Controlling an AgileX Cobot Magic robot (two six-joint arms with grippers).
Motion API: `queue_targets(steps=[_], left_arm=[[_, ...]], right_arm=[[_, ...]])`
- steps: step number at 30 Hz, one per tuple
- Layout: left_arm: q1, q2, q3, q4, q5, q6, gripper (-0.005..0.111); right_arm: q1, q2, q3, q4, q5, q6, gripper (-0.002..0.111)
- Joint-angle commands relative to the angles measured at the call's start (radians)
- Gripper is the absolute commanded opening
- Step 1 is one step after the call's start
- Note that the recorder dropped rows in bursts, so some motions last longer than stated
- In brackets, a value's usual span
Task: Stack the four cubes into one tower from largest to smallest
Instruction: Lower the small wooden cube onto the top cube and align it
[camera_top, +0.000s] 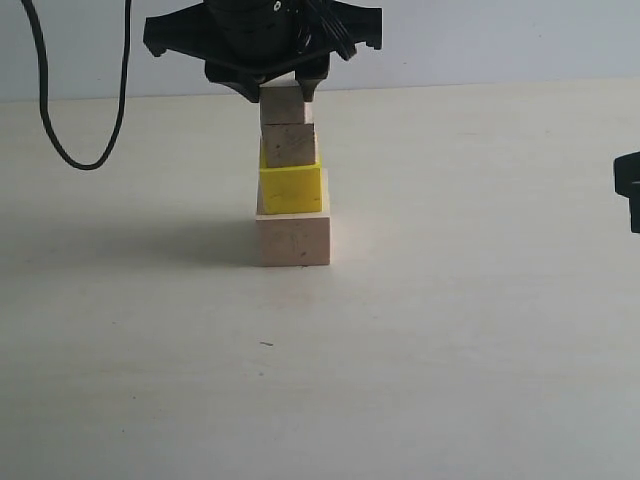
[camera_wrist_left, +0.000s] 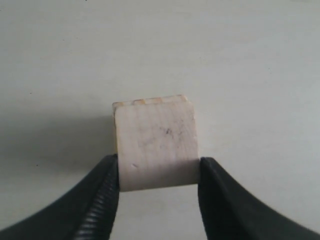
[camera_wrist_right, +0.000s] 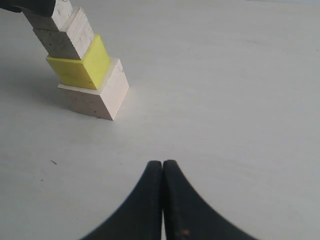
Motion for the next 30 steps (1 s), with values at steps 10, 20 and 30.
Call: queue_targets(steps=[10,20,30], left_arm=[[0.002,0.002,-0.008,0.003,0.003,0.012,0.006],[0.002,0.002,-0.008,-0.005,0.001,0.012,0.064],[0.002,0.002,-0.008,-0.014,0.013,0.012,0.064]], right_arm=[[-0.004,-0.007,0.007,-0.001,-0.013,-0.009,0.0],[-0.004,-0.007,0.007,-0.001,-0.013,-0.009,0.0],[-0.004,-0.007,0.007,-0.001,-0.013,-0.009,0.0]])
